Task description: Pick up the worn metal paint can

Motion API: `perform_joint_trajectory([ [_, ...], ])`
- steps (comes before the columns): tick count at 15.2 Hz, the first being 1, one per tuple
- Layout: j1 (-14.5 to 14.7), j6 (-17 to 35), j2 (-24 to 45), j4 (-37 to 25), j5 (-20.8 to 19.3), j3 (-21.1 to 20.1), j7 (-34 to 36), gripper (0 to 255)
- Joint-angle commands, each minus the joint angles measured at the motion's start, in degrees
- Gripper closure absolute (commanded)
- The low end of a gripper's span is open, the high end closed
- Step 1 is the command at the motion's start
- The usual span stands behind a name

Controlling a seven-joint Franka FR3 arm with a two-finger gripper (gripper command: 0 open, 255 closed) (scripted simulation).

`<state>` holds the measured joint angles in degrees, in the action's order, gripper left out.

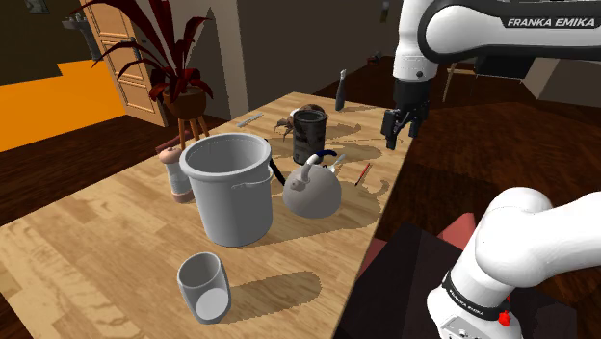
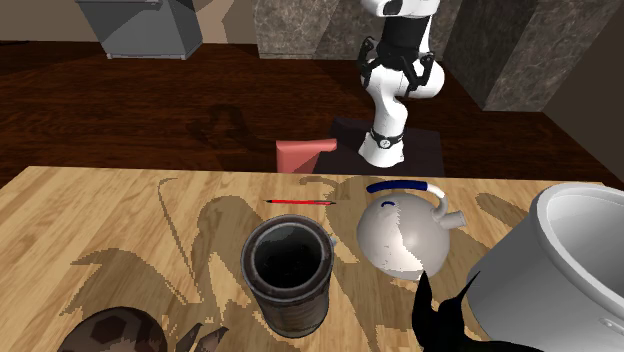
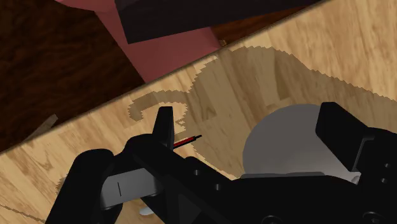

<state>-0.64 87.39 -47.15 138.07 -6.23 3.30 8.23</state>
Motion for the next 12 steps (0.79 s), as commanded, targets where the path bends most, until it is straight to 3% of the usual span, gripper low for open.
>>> perform_joint_trajectory([
  [1, 0.0, 0.0, 0.0, 0.0, 0.0, 0.0, 0.0, 0],
  [12, 1.0, 8.9, 26.3, -17.0, 1.3, 2.7, -2.3, 0],
])
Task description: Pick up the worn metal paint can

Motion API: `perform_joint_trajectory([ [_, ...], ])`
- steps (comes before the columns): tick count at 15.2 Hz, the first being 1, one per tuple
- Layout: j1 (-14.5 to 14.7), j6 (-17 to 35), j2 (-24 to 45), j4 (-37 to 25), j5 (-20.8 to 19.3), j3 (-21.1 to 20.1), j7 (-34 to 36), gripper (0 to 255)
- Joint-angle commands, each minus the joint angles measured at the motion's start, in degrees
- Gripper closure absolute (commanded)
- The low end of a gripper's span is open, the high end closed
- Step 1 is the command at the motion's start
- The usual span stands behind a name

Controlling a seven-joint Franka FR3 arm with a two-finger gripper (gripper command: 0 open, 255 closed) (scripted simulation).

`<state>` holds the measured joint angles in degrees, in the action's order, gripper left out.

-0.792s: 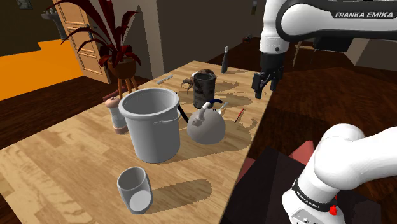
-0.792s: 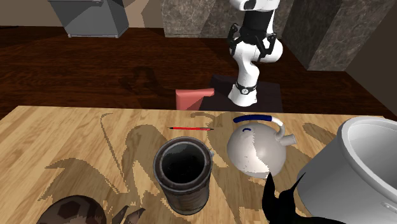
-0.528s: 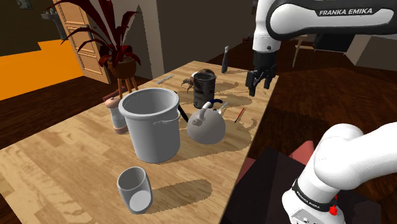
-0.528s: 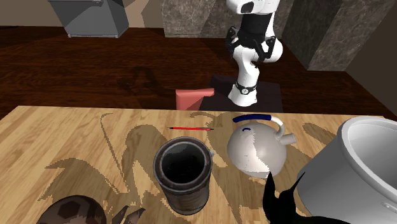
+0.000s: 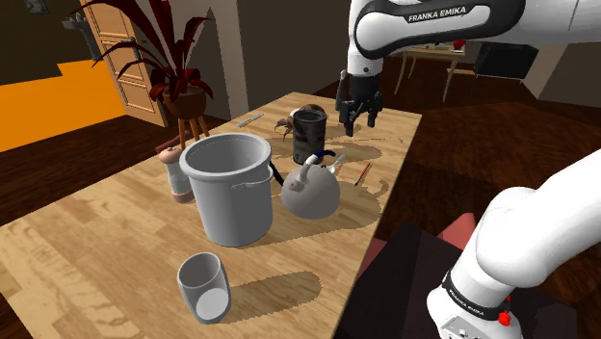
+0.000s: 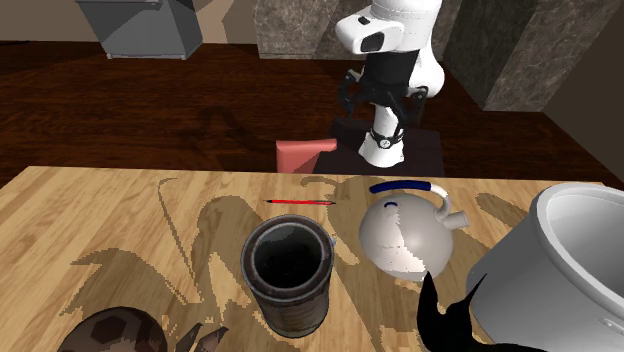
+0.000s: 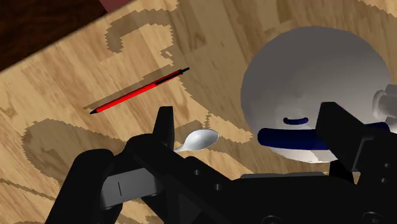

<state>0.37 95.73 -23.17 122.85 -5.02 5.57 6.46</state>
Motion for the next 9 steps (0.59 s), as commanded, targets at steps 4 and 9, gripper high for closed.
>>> perform_joint_trajectory([
  [4, 0.2, 1.4, 11.7, -10.1, 1.3, 1.1, -1.7, 0],
  [9, 0.0, 0.7, 23.8, -22.5, 3.1, 1.8, -3.4, 0],
])
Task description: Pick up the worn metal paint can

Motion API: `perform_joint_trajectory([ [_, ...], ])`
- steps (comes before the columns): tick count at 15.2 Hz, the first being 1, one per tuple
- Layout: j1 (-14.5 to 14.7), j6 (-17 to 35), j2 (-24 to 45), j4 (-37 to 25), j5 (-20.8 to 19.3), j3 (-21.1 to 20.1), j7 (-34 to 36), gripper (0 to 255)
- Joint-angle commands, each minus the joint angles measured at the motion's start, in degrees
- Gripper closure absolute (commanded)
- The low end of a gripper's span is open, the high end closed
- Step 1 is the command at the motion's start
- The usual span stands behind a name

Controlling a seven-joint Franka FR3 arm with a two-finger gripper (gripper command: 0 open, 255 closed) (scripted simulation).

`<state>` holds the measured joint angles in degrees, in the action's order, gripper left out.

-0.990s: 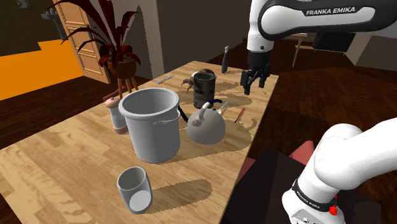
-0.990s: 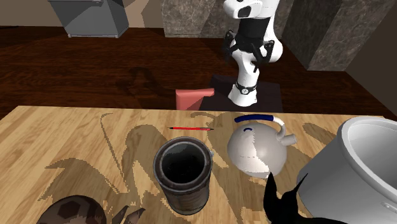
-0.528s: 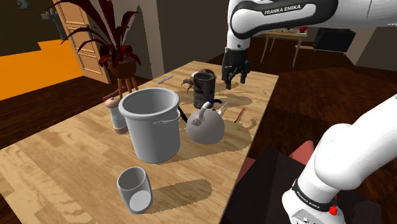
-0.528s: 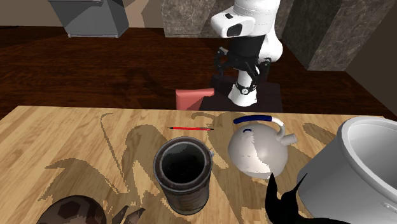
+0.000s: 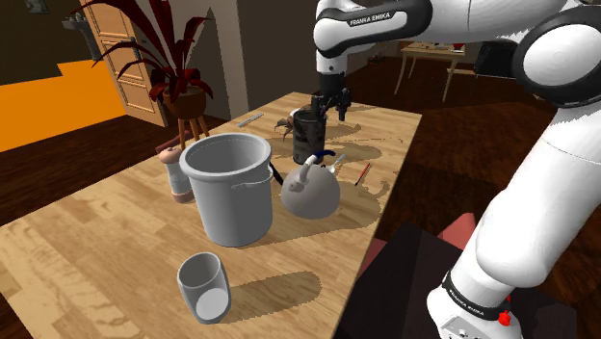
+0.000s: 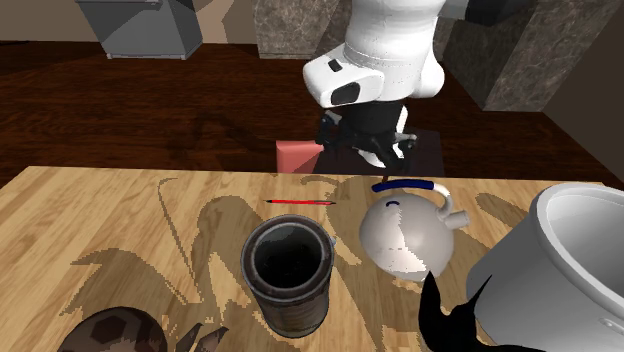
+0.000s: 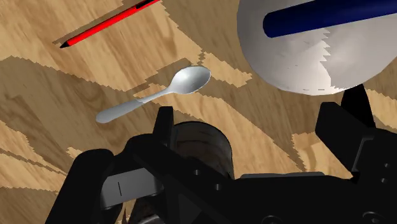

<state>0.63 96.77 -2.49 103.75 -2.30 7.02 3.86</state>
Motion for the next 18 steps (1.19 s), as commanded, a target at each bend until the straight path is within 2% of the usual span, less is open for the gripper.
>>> perform_joint_trajectory([
  [1, -0.3, -0.8, 5.6, -6.2, 0.8, 0.4, -1.1, 0],
  [7, -1.6, -5.6, 21.7, -26.7, 3.5, 0.6, -2.9, 0],
  [11, -3.1, -12.2, 35.1, -46.4, 5.2, 0.2, -3.5, 0],
  [18, -2.7, -5.7, 33.3, -38.1, 5.0, 0.2, -3.5, 0],
])
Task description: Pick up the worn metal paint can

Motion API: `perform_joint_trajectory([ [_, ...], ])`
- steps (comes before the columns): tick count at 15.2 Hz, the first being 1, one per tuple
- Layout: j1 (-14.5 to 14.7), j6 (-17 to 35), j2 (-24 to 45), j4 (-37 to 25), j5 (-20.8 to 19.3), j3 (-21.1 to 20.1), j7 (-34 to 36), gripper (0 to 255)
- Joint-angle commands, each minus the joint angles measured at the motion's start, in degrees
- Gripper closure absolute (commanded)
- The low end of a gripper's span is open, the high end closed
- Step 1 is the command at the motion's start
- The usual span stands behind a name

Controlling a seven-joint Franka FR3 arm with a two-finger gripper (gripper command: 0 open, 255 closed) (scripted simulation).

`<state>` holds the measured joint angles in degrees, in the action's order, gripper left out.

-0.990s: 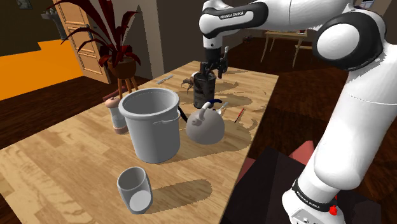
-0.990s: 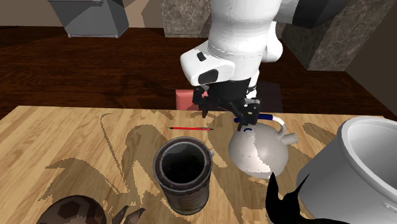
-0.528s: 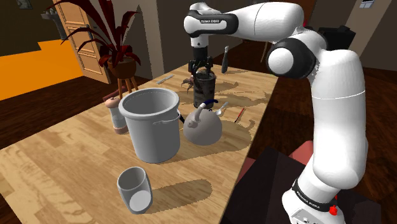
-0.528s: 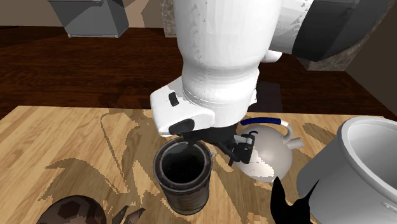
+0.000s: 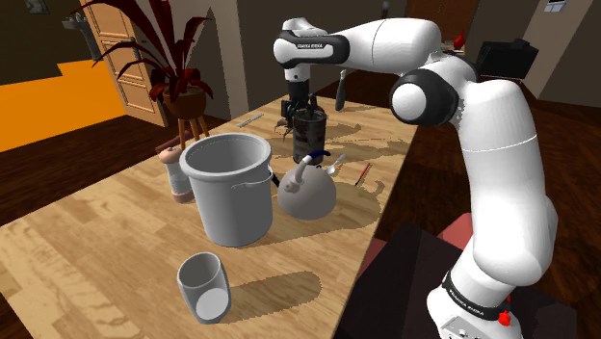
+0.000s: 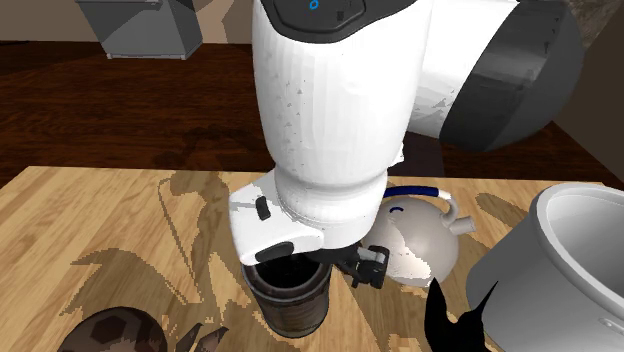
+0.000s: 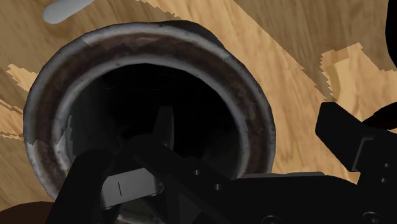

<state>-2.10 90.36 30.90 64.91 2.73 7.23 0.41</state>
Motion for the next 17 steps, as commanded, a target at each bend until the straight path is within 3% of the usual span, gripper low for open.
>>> perform_joint_trajectory([
  [1, 0.0, 1.3, -0.2, 1.4, 0.0, 0.0, 0.0, 0],
  [2, 0.0, 1.3, -0.1, 1.3, 0.0, 0.0, 0.0, 0],
  [3, 0.1, 1.3, -0.4, 1.7, 0.0, 0.0, 0.0, 255],
  [12, 0.0, 1.2, -0.1, 1.3, 0.0, 0.0, 0.0, 255],
  [17, -0.2, -3.2, 0.9, -4.2, 0.1, 0.0, 0.0, 255],
])
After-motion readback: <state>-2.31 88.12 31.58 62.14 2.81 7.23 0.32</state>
